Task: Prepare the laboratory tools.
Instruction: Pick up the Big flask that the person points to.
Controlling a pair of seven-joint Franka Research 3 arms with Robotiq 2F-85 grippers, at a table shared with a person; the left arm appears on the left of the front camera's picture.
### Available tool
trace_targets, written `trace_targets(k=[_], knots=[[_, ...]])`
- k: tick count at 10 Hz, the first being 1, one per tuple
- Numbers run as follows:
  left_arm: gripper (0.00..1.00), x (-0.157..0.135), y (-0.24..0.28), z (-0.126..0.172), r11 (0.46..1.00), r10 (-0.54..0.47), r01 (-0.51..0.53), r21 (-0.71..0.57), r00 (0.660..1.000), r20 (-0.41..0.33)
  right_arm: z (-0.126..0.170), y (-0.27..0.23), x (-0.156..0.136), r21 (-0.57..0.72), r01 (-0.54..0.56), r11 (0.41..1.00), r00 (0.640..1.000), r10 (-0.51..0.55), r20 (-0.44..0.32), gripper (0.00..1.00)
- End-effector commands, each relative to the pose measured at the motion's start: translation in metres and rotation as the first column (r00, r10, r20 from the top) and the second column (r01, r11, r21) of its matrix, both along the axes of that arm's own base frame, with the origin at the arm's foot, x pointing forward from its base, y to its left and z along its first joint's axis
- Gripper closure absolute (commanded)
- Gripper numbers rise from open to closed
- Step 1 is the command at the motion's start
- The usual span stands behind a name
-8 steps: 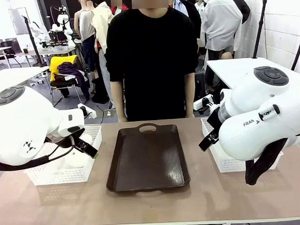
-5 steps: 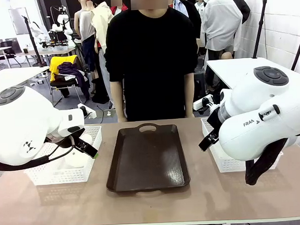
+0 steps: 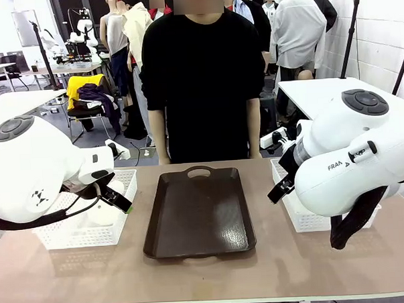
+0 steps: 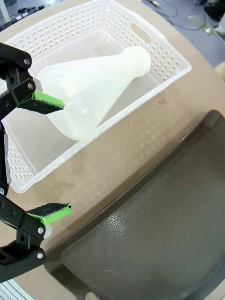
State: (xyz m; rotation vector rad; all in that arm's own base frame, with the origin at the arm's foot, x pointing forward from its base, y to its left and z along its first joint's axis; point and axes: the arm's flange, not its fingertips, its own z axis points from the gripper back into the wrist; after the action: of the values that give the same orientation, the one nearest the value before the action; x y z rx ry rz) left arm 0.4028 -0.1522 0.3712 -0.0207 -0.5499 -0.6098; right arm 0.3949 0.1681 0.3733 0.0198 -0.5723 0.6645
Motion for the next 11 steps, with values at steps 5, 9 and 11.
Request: trace_targets(k=[5, 9, 11], knots=[[0.0, 0.0, 0.001, 0.0, 1.0, 0.002, -0.002, -0.001, 1.0, 0.0, 0.0, 0.0, 0.0, 0.001, 0.0, 1.0, 1.0, 0.0, 0.0, 0.0], [0.0, 0.0, 0.0, 0.0, 1.0, 0.0, 0.0, 0.001, 1.0, 0.0, 0.015, 0.004, -0.006, 0.045, -0.01, 0.999, 1.0, 0.01, 0.0, 0.0], [0.0, -0.014, 0.021, 0.041, 0.999, 0.048, -0.047, -0.018, 0.996, 0.076, 0.06, 0.005, -0.021, 0.072, -0.044, 0.996, 0.995, 0.037, 0.091, 0.0]])
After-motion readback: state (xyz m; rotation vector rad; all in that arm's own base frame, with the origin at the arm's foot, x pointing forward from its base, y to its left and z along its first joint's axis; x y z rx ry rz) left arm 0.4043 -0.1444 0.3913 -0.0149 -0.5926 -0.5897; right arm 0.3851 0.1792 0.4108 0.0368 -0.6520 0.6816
